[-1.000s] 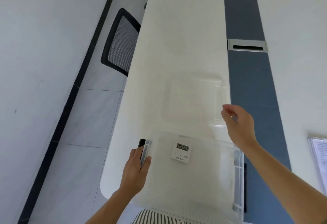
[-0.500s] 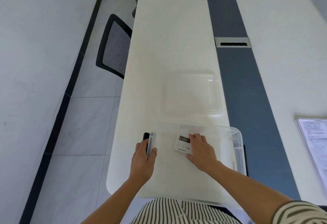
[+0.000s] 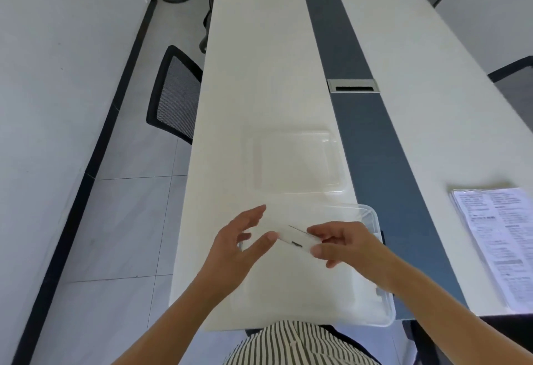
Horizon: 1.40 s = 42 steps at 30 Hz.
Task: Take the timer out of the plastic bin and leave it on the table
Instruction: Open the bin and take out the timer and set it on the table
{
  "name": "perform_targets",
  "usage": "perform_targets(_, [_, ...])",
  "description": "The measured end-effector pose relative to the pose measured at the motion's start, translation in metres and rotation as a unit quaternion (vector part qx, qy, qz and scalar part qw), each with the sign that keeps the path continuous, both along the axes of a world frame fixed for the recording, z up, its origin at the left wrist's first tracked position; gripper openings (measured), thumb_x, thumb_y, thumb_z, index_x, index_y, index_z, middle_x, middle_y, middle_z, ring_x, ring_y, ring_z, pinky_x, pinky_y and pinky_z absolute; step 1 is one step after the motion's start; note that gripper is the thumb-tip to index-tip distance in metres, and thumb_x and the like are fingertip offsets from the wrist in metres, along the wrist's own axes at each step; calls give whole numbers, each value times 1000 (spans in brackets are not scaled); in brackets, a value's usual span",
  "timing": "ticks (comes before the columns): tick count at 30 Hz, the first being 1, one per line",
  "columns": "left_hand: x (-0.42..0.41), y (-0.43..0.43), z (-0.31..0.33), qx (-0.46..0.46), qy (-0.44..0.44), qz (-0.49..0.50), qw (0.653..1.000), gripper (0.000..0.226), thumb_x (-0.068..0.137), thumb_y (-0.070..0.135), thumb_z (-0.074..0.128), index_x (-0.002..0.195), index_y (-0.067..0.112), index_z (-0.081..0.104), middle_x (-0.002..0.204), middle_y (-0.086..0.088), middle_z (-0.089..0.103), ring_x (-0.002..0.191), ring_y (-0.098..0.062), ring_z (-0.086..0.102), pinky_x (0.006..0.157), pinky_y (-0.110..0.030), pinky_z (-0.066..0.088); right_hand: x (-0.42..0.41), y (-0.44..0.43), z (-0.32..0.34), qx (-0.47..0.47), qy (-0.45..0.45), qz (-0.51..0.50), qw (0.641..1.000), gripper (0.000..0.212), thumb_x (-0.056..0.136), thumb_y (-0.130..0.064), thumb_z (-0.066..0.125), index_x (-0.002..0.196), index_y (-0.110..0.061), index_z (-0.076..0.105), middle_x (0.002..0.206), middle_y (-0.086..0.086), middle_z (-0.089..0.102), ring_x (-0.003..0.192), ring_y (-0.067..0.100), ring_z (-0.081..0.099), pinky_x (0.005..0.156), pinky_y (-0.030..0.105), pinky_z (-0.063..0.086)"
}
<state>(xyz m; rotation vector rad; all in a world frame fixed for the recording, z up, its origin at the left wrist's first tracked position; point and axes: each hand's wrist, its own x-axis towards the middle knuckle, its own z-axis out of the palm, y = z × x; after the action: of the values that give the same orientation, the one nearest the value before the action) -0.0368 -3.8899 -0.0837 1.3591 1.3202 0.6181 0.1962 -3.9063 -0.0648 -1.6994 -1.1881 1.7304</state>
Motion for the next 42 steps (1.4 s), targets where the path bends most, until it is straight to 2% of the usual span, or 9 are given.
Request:
perform_targets(7, [21,-12,35,12,-79,-11,997,35,79,32,72,113,29,64,97,7,71,96,-11,67,86,-31,54,-8,-20,28,29,113,-50,992,63,50,-56,82,96,-14,78,95,8,73,83,20,66,71,32,56])
perform_targets(12, [19,-18,42,8,-75,-8,997,38,79,37,71,114,30,62,98,3,69,91,-10,66,80,-27,54,-15,-28,30,46,125,-53,990,47,58,-44,79,97,-17,78,98,10,73,84,20,66,73,32,57])
perform_targets(21, [5,-19,47,12,-129,-72,989,52,69,21,79,119,21,62,107,-1,71,99,-23,67,86,-34,56,-8,-37,25,30,228,-66,971,70,55,-56,81,101,-4,74,102,22,68,84,26,62,66,29,55])
perform_targets(25, [1,-20,45,35,-85,-89,992,51,72,30,75,120,27,61,114,6,68,110,-14,62,89,-32,53,-14,-42,28,49,181,-72,980,66,53,-50,83,105,-11,74,105,15,71,92,28,64,72,31,56])
perform_targets(28, [0,-19,50,37,-103,34,993,37,71,40,77,104,25,69,97,6,73,91,-9,67,79,-27,54,-20,-44,29,114,49,-120,985,74,47,-43,82,115,-20,66,104,8,71,93,24,67,75,30,57])
perform_targets(32, [0,-14,51,-54,-201,49,977,35,69,32,68,93,7,73,80,-12,75,72,-25,69,64,-29,57,-23,-55,34,221,-98,-95,966,79,50,-49,79,123,-34,54,105,-19,61,95,8,60,74,19,54])
perform_targets(35, [7,-14,45,-114,-224,32,967,33,66,19,71,92,-2,71,87,-20,76,79,-33,71,66,-31,59,-22,-65,33,256,-187,-41,947,82,51,-59,78,126,-40,50,116,-26,48,100,7,54,77,18,52])
perform_targets(38, [19,-7,38,-145,-242,14,959,23,66,13,69,83,0,74,88,-22,75,83,-33,71,71,-33,60,-11,-72,35,247,-136,-59,958,77,53,-65,77,122,-41,55,118,-20,53,102,9,57,78,22,53])
perform_targets(42, [41,6,34,-188,-253,-72,946,19,70,10,66,83,1,76,85,-18,75,79,-25,71,68,-29,57,22,-78,42,203,-27,-55,977,67,63,-36,84,124,-33,58,122,-14,61,113,13,57,81,30,54])
